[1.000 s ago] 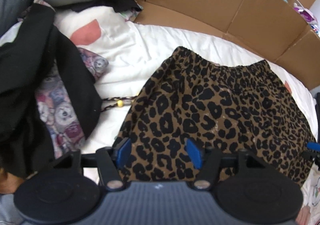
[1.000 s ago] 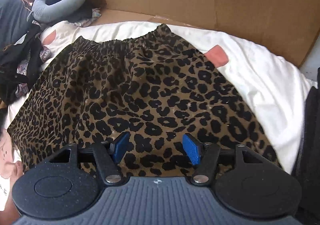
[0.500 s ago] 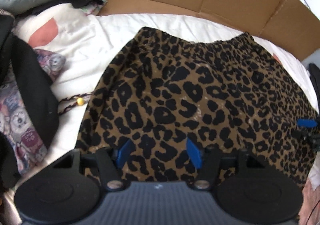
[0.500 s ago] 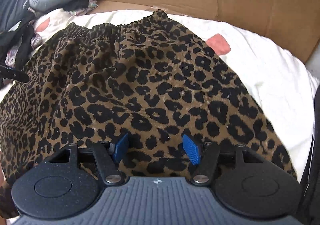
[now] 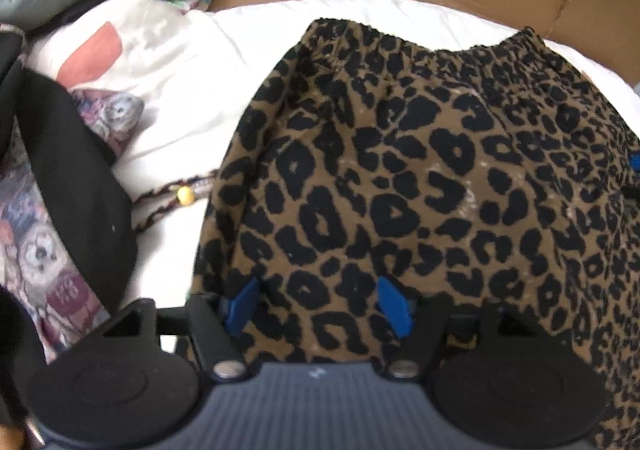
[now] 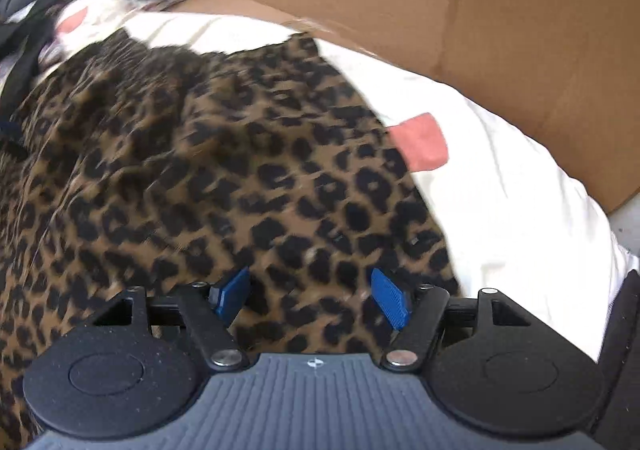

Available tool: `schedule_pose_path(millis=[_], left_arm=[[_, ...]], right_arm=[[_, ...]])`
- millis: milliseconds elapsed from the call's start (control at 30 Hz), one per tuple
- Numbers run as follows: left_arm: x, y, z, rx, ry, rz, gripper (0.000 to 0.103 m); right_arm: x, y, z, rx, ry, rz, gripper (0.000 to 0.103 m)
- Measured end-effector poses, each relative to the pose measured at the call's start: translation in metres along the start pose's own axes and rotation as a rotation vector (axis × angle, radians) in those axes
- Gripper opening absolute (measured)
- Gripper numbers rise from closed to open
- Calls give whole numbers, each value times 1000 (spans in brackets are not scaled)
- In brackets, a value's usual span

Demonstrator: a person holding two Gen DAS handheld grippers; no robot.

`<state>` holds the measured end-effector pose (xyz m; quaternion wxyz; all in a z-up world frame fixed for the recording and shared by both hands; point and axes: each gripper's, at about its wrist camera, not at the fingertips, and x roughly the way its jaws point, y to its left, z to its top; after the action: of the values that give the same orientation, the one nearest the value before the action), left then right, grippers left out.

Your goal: Fold clothes

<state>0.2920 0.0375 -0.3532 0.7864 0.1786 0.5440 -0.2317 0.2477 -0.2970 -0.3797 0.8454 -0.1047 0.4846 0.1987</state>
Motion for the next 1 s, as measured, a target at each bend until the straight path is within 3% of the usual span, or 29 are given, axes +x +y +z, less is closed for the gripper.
schedule_pose_path(millis=[167, 300, 400, 500, 633, 733, 1000], left_arm=[[5, 15, 8, -91, -30, -4, 65], [8, 7, 10, -102, -89, 49, 66], [9, 8, 12, -163, -116, 75, 64], [3, 7, 16, -178, -127, 116, 50], [-11, 6, 21, -201, -171, 75, 42], [-10, 2, 23, -194, -174, 23, 25], [14, -11, 27, -190, -139, -16, 25]], right_arm=[[14, -11, 12, 23, -22, -31, 74], [22, -9, 22, 14, -32, -74, 74], [22, -7, 29, 32, -34, -116, 75], [14, -8, 37, 51, -70, -150, 66], [2, -12, 47, 107, -127, -42, 56], [9, -9, 51, 124, -119, -1, 52], [34, 4, 46, 115, -73, 23, 51]])
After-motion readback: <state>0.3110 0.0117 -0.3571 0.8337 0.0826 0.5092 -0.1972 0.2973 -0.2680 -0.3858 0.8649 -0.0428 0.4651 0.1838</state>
